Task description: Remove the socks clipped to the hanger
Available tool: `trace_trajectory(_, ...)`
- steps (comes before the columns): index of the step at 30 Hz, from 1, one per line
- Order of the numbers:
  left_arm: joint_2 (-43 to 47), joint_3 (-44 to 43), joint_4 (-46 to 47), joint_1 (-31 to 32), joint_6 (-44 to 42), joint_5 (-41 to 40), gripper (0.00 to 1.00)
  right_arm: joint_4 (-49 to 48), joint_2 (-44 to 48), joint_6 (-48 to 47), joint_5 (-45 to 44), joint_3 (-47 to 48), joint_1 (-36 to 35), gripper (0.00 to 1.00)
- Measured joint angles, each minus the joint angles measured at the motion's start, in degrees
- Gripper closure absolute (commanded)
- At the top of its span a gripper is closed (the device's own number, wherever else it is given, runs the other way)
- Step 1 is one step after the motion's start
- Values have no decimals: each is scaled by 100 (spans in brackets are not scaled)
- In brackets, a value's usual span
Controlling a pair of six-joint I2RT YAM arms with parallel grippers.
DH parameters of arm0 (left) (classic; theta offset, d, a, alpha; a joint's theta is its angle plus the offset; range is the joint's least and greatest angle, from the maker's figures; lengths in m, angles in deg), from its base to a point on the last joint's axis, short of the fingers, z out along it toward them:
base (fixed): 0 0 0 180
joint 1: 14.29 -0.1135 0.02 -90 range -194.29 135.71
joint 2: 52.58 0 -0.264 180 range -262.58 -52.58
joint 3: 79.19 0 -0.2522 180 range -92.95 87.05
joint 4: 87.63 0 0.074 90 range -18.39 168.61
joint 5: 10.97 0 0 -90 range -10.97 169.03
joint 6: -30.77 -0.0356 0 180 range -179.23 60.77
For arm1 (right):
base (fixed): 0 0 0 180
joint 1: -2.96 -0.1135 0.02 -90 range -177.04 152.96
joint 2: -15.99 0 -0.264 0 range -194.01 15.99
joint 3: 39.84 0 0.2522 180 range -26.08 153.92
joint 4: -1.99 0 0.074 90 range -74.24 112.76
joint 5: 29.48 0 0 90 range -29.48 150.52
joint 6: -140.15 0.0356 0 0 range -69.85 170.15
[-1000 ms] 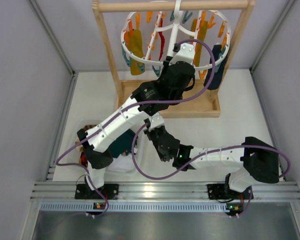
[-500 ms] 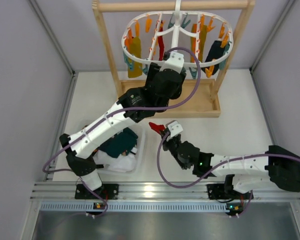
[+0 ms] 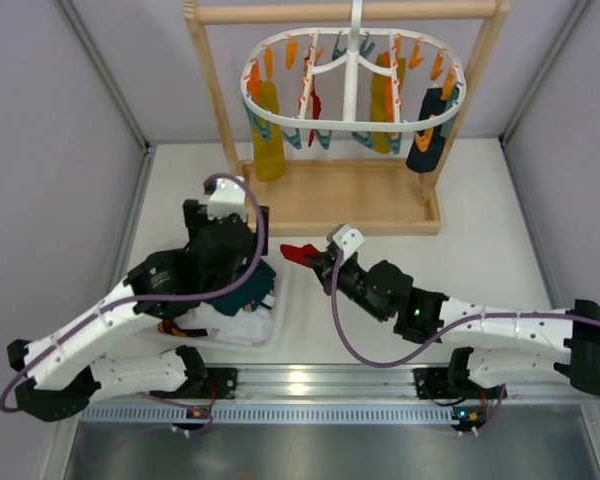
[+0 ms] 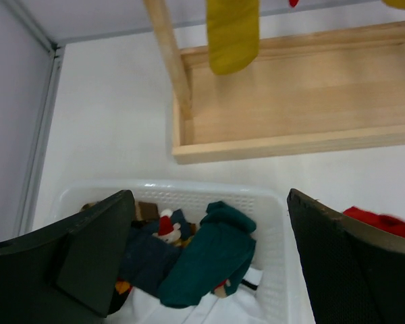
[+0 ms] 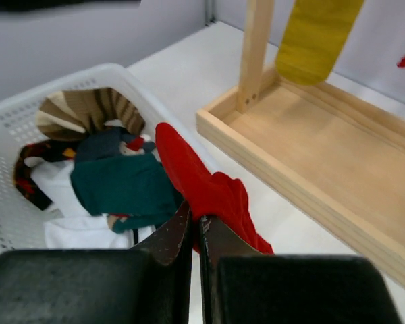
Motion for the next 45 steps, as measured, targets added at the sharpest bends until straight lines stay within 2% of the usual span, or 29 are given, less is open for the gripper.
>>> trace_trajectory(4, 1213, 1040, -208, -35, 273, -190, 1, 208, -313, -140, 684, 743, 136, 100)
trace_trajectory(7, 1950, 1502, -282, -39, 407, -234, 1, 267, -846, -219, 1246, 1390, 223, 100)
trace_trajectory(12, 2741, 1663, -317, -39, 667, -511, 1, 400, -2164, -339, 2173, 2625, 308, 100)
trace_trajectory(17, 2879, 1714, -315, -42, 828, -813, 1, 514, -3648, -251, 3097, 4004, 321, 100)
trace_trajectory(19, 2911, 1794, -317, -66, 879, -868, 1, 511, -4006, -136, 3322, 4266, 323, 92)
trace_trajectory(20, 2953, 1847, -321, -87, 894, -896, 1, 509, -4186, -61, 3436, 4387, 323, 83)
trace_trajectory(21, 3003, 1888, -328, -109, 903, -927, 1, 511, -4341, 15, 3536, 4481, 323, 58)
trace_trajectory(23, 3084, 1910, -330, -136, 905, -979, 1, 520, -4562, 103, 3659, 4577, 323, 55)
trace_trajectory(26, 3132, 1912, -334, -155, 905, -1062, 1, 538, -4603, 195, 3729, 4524, 330, 37)
trace_trajectory(27, 3130, 1915, -332, -157, 905, -1064, 1, 479, -4551, 190, 3711, 4441, 330, 28)
trace_trajectory(33, 3119, 1930, -332, -160, 909, -940, 1, 376, -3429, 286, 3335, 3005, 422, 12)
trace_trajectory(35, 3064, 1930, -330, -162, 929, -807, 1, 369, -2776, 356, 3143, 2376, 553, 2)
trace_trajectory(40, 2623, 1928, -326, -164, 990, -382, 1, 455, -1051, 527, 2433, 1180, 1088, 0)
trace_trajectory(45, 2133, 1926, -323, -164, 1106, 107, 1, 938, 645, 702, 1744, 262, 1572, 0)
